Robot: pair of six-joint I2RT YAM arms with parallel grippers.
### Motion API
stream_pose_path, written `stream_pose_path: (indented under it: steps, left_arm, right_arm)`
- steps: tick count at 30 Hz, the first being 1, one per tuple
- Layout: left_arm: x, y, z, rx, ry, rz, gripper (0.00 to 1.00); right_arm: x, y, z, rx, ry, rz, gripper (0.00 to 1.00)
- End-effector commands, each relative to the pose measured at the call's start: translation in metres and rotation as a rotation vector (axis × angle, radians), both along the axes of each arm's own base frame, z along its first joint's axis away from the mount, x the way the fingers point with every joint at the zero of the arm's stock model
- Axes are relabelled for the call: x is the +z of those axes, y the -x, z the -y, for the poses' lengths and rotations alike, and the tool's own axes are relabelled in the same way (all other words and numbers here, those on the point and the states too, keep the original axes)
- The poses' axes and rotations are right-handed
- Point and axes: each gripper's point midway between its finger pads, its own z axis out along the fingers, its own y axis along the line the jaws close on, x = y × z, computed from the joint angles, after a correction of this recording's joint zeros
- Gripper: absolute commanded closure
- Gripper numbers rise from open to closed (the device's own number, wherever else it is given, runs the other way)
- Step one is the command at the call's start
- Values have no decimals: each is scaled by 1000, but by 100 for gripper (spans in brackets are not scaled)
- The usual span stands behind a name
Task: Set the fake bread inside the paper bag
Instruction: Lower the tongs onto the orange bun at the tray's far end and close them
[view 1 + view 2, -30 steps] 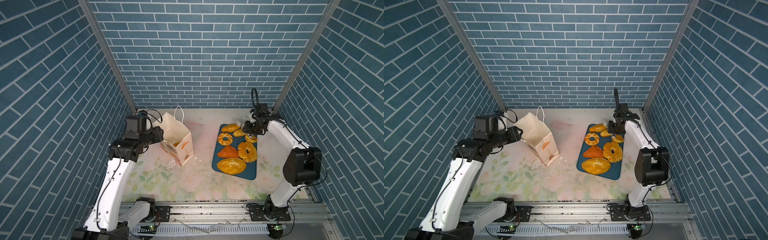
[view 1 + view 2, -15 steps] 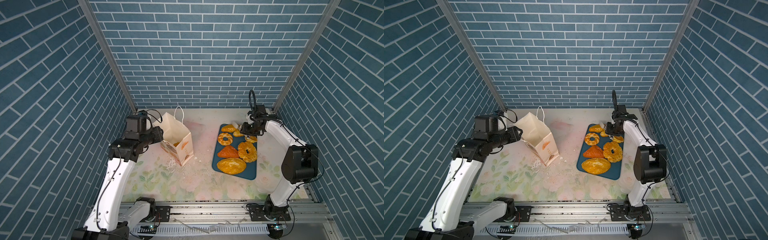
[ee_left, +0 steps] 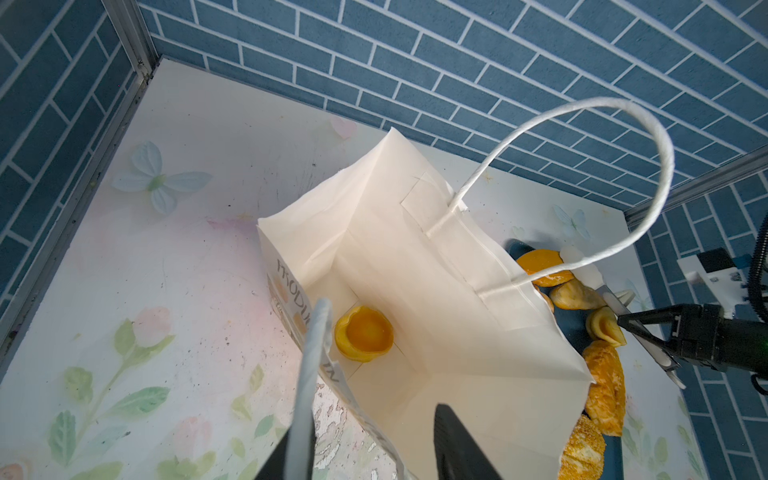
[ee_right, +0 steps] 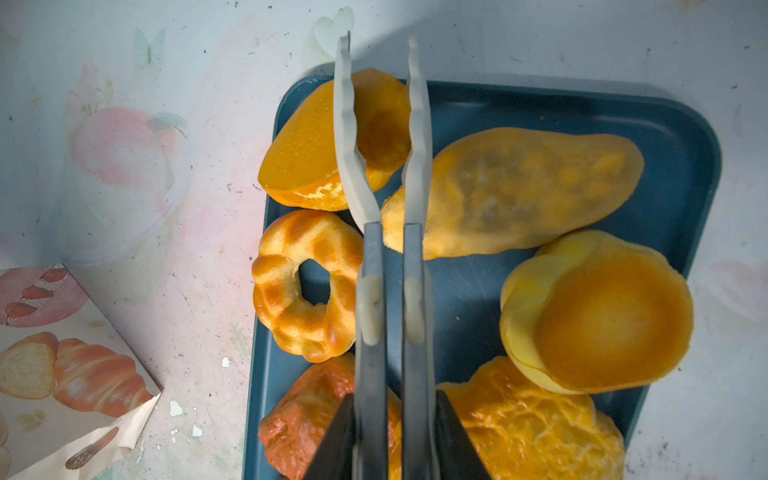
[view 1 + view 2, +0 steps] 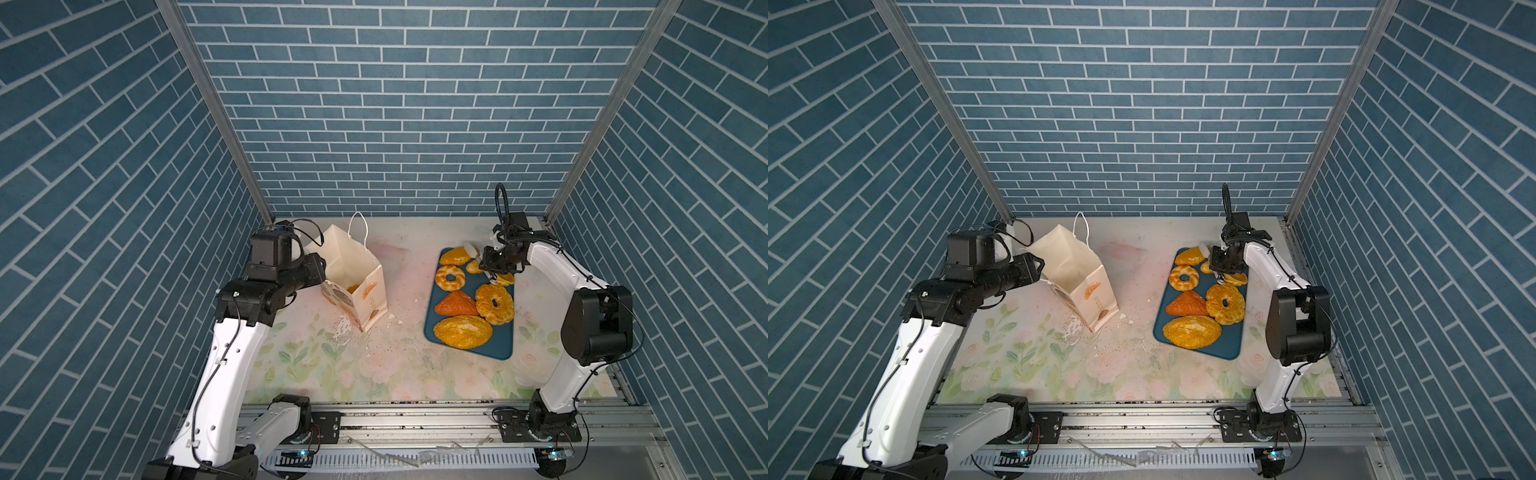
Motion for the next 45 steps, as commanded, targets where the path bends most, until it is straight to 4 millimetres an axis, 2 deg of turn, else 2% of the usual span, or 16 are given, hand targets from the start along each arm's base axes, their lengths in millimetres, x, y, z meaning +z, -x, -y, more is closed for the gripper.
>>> stream_pose_path:
  steps: [1,15,24,35,45]
  left_arm:
    - [4,3,1,-10,-3,10,52]
    - [9,6,1,-8,-2,26,52]
    - [9,8,1,-7,6,34,52]
    - [6,8,3,-17,16,31,52]
    - [8,5,2,-16,5,34,52]
  right_arm:
    - [16,12,-4,16,-26,18,85]
    - [43,31,-6,55,-54,60,95]
    - [51,46,3,46,-26,84,98]
    - [66,32,22,-28,44,183,98]
    - [92,23,20,-13,20,251,98]
